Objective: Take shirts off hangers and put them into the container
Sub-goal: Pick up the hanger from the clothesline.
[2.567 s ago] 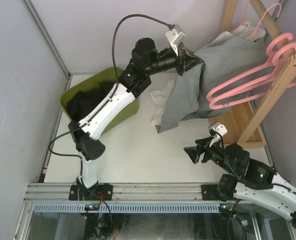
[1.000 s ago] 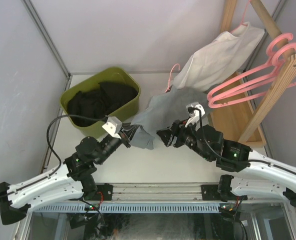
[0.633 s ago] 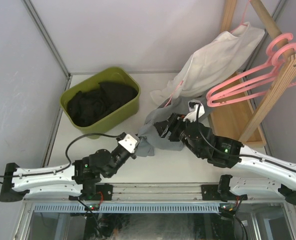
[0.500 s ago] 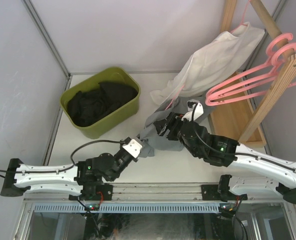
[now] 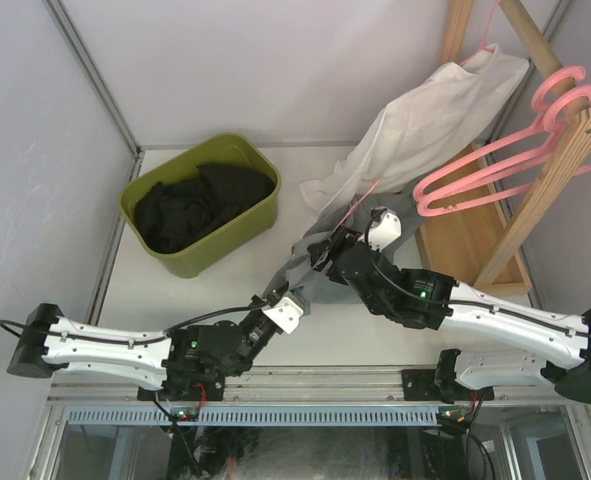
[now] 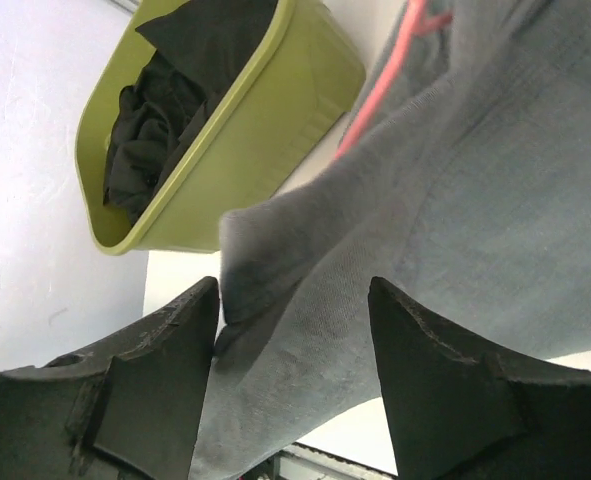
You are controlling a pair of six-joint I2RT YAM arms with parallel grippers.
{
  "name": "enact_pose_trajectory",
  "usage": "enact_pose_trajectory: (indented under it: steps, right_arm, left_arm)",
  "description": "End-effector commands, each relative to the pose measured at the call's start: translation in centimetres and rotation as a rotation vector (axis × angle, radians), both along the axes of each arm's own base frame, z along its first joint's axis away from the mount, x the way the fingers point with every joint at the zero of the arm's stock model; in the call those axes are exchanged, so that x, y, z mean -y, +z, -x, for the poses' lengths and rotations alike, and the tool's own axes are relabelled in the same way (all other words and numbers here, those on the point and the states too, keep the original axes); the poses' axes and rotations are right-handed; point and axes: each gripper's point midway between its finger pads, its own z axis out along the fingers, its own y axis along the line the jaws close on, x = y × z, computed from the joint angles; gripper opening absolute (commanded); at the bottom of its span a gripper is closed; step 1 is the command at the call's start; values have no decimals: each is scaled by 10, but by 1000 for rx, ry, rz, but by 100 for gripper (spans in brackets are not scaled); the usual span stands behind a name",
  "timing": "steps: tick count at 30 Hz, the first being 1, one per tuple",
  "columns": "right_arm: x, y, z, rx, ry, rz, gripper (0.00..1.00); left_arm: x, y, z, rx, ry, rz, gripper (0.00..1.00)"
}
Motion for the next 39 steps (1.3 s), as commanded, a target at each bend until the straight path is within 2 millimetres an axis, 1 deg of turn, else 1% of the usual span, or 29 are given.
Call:
enact_pose_trajectory:
  steps: [1, 3, 6, 7, 11, 12, 14, 16, 17, 18, 19, 20, 21, 24, 28, 30, 33, 34, 35, 37, 38, 39]
  right_arm:
    - [1, 14, -3, -32, -90, -114, 61]
    - [1, 12, -4, -52, -123, -151, 60]
    - [-1, 19, -7, -23, -117, -155, 60]
    - [-2, 21, -7, -16, -113, -157, 58]
    - [-8, 29, -8, 40, -53, -110, 45]
    - [-6, 28, -9, 38, -61, -108, 40]
    - [-2, 27, -9, 35, -78, -107, 26]
    - [-1, 28, -9, 38, -80, -108, 21]
    - [0, 29, -9, 41, -82, -110, 18]
    - [1, 31, -9, 45, -81, -109, 13]
    - [2, 33, -9, 51, -79, -111, 8]
    - [4, 36, -9, 59, -76, -108, 2]
    - [6, 37, -9, 66, -76, -102, 0]
    - [15, 38, -7, 77, -77, -82, 0]
    - [24, 34, -1, 83, -48, -63, 0]
    - [28, 31, 4, 90, -12, -38, 0]
    - [35, 27, 11, 99, 27, -3, 0]
    - [37, 25, 12, 108, 43, 14, 0]
    - [40, 24, 14, 120, 59, 31, 0]
    - [45, 23, 17, 154, 92, 59, 0]
    - [46, 23, 18, 178, 120, 78, 0]
    - [45, 26, 20, 206, 153, 87, 0]
  left_arm:
    - [-2, 34, -2, 30, 38, 95, 0]
    - [0, 35, -1, 38, 29, 87, 0]
    - [2, 36, 1, 44, 27, 86, 0]
    - [1, 36, 0, 49, 33, 78, 0]
    - [-2, 36, -1, 59, 40, 68, 1]
    - [-2, 37, 0, 58, 32, 72, 2]
    - [0, 39, 2, 54, 6, 84, 8]
    - [5, 40, 5, 49, -25, 86, 10]
    - [6, 41, 6, 46, -31, 85, 12]
    - [7, 41, 7, 41, -33, 82, 17]
    - [8, 40, 7, 33, -35, 79, 26]
    - [9, 40, 7, 25, -36, 78, 31]
    - [9, 39, 7, 14, -31, 81, 33]
    - [11, 37, 6, -67, -34, 86, 38]
    - [15, 38, 13, -156, -113, 134, 54]
    - [18, 41, 21, -207, -192, 181, 65]
    - [24, 48, 38, -326, -366, 237, 76]
    - [27, 46, 43, -370, -425, 231, 79]
    - [30, 50, 50, -411, -487, 227, 82]
    - [35, 47, 69, -500, -620, 173, 86]
    - [35, 42, 74, -539, -651, 138, 95]
    - [37, 43, 80, -565, -690, 129, 100]
